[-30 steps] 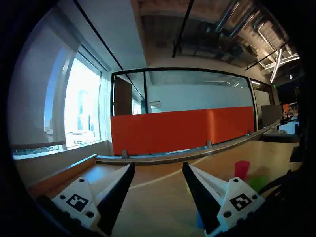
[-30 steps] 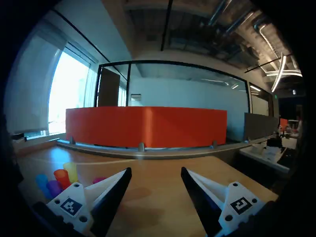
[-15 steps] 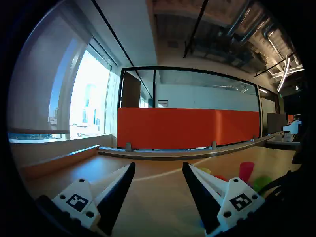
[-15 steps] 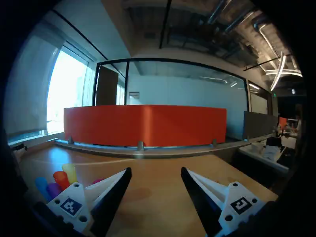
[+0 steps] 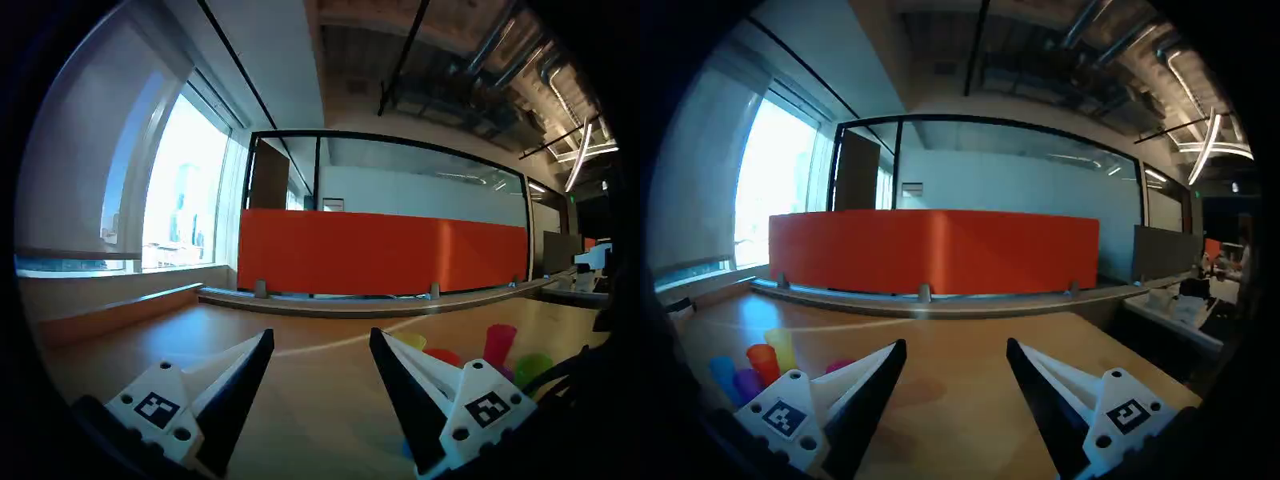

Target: Pour water

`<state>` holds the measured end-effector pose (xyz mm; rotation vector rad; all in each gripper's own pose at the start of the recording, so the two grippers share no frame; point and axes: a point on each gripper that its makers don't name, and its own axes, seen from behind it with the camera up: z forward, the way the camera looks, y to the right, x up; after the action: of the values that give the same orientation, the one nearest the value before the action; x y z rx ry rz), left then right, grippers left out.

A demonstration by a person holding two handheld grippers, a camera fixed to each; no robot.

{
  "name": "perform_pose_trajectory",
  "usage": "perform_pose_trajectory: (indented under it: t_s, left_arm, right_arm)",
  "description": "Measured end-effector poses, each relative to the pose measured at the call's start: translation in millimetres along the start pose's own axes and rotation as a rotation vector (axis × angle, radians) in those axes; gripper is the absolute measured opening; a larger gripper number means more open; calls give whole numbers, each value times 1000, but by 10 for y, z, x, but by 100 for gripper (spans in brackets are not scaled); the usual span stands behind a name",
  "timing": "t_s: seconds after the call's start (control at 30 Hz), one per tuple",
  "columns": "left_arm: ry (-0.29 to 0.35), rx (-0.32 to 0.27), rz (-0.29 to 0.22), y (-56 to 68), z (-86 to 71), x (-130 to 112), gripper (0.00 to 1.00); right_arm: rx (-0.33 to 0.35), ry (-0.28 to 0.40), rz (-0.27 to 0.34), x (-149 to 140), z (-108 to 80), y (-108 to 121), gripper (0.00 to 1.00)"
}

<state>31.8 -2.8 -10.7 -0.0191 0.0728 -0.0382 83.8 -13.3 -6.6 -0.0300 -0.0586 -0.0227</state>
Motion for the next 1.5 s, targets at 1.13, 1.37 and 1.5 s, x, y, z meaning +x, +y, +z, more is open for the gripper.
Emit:
perform_pose_trajectory:
  t_s: [1.13,1.37,1.5]
  left_arm:
    - [-56,-6,47,96,67,-317,88]
    - [-66,-4,53,90,72,-330,88]
    - [-75,-3,55,85,87,-352,88]
  right_arm:
    - [25,10,22,39,-40,-11,97]
    - [26,12,27,57,-59,-3,97]
    - [27,15,25,57,-75,-6,97]
